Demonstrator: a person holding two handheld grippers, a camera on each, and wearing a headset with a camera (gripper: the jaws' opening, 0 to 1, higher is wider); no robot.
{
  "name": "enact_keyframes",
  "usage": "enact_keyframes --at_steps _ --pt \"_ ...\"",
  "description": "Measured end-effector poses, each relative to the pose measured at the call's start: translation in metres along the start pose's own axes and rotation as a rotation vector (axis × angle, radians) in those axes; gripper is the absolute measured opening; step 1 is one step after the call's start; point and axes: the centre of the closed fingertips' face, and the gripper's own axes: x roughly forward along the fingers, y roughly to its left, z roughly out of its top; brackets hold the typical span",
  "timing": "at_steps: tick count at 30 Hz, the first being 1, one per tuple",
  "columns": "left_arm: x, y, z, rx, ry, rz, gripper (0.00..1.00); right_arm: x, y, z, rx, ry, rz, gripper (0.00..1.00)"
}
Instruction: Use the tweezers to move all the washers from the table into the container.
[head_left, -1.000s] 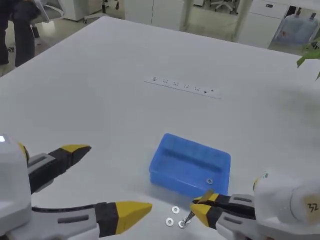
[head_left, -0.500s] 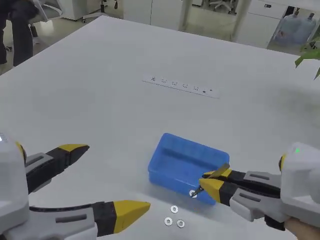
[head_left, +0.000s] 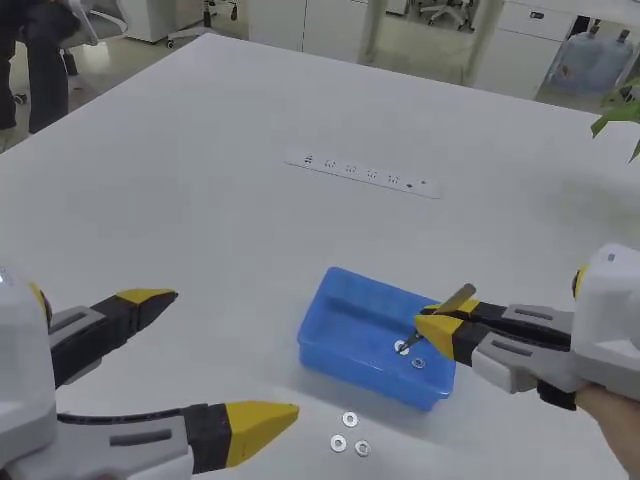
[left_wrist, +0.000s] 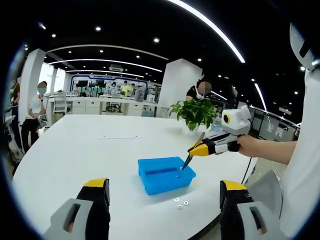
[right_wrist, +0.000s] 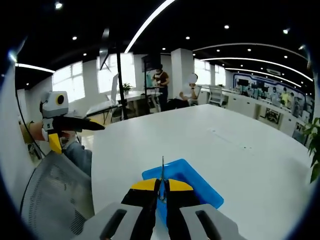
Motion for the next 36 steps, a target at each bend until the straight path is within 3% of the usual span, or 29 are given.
enact_keyframes --at_steps 11,15,21,28,32,36 --pt "-0.001 0.001 -0.002 -0.004 0.003 0.002 0.93 0.018 -0.029 -0.015 0.092 0.023 -0.046 0.02" --pt "-0.002 0.002 -0.001 -0.003 0.003 0.003 0.92 0.028 -0.037 -0.027 0.106 0.065 -0.055 0.02" --pt "-0.002 0.003 -0.003 -0.001 0.010 0.006 0.92 0.040 -0.040 -0.044 0.112 0.120 -0.046 0.02" --pt "-0.002 0.004 -0.003 -0.002 0.013 0.007 0.92 0.044 -0.044 -0.055 0.124 0.144 -0.047 0.02" --pt "-0.001 0.004 -0.003 0.001 0.016 0.003 0.92 0.045 -0.044 -0.059 0.117 0.155 -0.047 0.02" --pt "0.001 0.003 -0.003 0.003 0.021 -0.003 0.92 0.043 -0.043 -0.057 0.124 0.134 -0.049 0.03"
